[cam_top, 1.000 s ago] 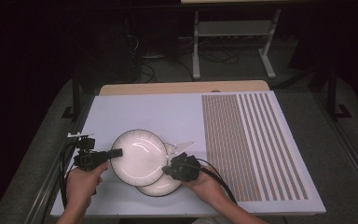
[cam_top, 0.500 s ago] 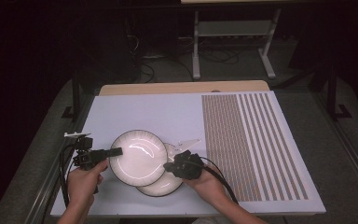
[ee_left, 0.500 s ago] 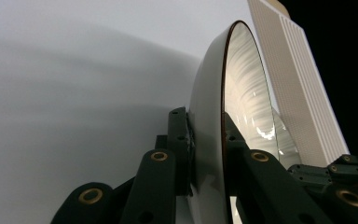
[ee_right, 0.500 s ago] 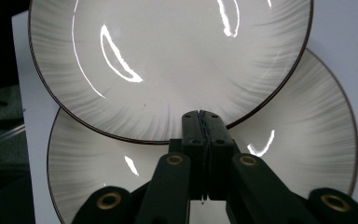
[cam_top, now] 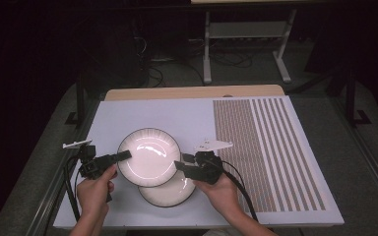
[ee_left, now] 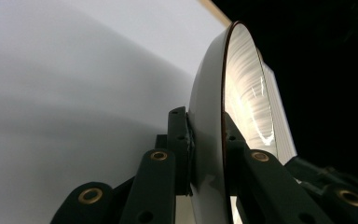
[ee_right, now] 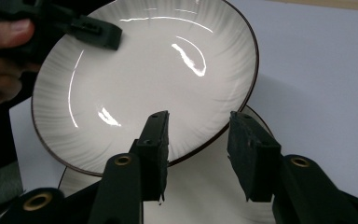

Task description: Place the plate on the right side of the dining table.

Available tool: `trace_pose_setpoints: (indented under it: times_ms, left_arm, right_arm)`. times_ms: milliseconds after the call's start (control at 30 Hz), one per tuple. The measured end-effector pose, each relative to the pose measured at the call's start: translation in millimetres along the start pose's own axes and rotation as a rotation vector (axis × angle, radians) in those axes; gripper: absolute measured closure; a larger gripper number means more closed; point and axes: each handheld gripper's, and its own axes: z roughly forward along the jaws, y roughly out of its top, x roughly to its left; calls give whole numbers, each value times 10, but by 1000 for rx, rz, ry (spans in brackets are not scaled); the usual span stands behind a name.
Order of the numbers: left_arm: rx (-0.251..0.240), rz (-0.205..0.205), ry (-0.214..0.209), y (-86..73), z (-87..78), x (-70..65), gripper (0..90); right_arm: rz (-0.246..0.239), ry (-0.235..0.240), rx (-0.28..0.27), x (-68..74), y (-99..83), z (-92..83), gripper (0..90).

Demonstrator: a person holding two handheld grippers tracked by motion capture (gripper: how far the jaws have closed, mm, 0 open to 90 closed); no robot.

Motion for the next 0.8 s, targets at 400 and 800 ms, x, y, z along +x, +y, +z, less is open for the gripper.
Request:
trace_pose_setpoints:
  times_ms: [400,800]
  left_arm:
    - [-48,-89,-81,-182,127,-117,795]
    - [-88,-98,-40,-270,165,-151,798]
  right_arm:
    - [124,-25,-33,-84,-7,41,552]
    - [281,-72,-10,-76,17,103,601]
